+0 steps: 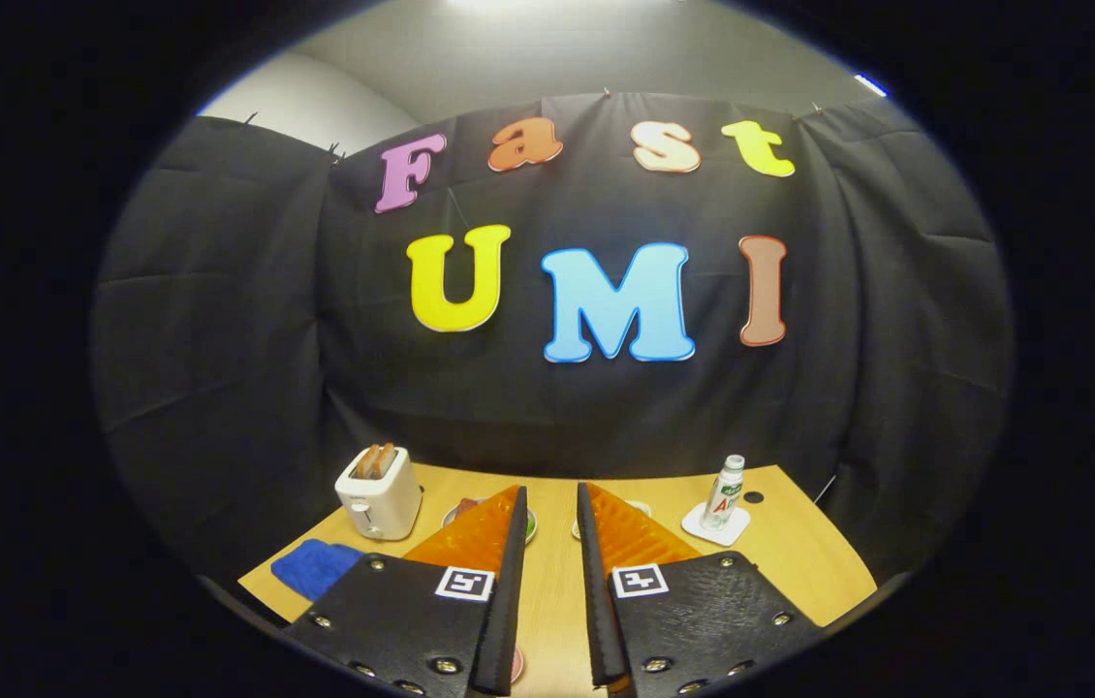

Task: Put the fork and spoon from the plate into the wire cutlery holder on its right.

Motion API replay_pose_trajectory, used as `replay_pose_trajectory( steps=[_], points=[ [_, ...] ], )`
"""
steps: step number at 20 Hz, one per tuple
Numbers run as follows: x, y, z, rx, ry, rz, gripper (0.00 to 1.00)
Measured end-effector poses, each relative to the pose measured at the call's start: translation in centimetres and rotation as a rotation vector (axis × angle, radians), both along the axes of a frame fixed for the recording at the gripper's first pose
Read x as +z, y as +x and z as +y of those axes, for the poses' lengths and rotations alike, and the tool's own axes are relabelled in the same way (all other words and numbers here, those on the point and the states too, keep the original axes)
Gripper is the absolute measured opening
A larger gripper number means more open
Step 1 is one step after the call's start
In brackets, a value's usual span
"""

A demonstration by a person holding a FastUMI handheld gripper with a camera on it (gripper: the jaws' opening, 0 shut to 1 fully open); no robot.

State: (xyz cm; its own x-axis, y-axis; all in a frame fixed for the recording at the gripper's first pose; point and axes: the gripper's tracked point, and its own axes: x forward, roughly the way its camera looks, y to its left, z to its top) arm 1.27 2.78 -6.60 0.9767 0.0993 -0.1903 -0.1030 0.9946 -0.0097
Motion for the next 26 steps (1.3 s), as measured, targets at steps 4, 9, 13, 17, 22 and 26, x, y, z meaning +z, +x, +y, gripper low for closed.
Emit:
replay_pose_trajectory(
  steps=[4, 9, 13, 17, 22, 26],
  points=[
    [-7.0, 0.1, 3.2, 0.105, -0.002, 0.207, 0.30],
    [-18.9, -1.9, 6.2, 0.211, 0.014, 0.568, 0.30],
    [-25.7, -4.8, 7.6, 0.239, 0.073, 0.821, 0.31],
    [-30.3, -6.8, 8.5, 0.210, 0.151, 1.027, 0.31],
    [-33.7, -7.4, 9.2, 0.168, 0.207, 1.179, 0.31],
    [-34.9, -7.9, 9.3, 0.143, 0.198, 1.252, 0.30]
  ],
)
